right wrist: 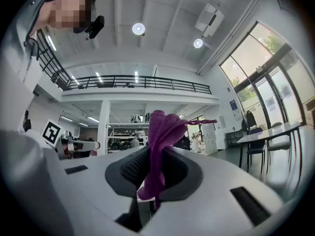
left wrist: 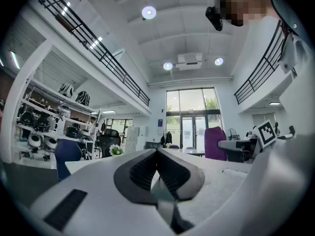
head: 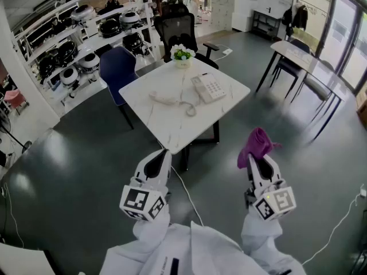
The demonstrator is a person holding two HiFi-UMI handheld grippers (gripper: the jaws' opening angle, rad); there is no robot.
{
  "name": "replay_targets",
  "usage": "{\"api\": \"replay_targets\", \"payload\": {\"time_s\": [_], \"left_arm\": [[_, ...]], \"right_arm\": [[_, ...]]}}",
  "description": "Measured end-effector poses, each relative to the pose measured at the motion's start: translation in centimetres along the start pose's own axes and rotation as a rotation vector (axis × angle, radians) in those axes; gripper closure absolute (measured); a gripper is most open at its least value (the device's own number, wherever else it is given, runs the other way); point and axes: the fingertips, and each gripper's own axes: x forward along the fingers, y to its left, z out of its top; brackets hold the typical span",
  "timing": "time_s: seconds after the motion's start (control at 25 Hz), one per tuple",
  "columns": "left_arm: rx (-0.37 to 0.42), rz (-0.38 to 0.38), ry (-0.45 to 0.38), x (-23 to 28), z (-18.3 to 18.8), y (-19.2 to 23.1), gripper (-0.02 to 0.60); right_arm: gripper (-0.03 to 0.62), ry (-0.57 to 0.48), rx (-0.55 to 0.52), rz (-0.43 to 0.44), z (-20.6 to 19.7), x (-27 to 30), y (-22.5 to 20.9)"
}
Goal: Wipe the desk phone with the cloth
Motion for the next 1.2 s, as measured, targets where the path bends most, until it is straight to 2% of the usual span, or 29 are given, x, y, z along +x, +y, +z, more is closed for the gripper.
{"api": "replay_targets", "payload": {"time_s": [0.52, 0.72, 1.0, 1.2], "left_arm": [[-0.004, -0.011, 0.006, 0.9, -0.1, 1.8, 0.584], [0.014, 0.007, 0.03, 0.3, -1.1, 2.6, 0.584], [-0.009, -0.004, 0.062, 0.9, -2.4, 2.5, 0.584], [-0.012, 0.021, 0.084, 2.2, -3.1, 3.5, 0.584]], "right_arm": [[0.554, 0.004, 0.005, -0.027, -0.6, 1.7, -0.2], [0.554, 0.024, 0.01, -0.034, -1.9, 1.8, 0.2], [0.554, 0.036, 0.029, -0.037, -2.6, 2.7, -0.5], [0.553, 0.04, 0.028, -0.031, -3.2, 4.7, -1.6]]}}
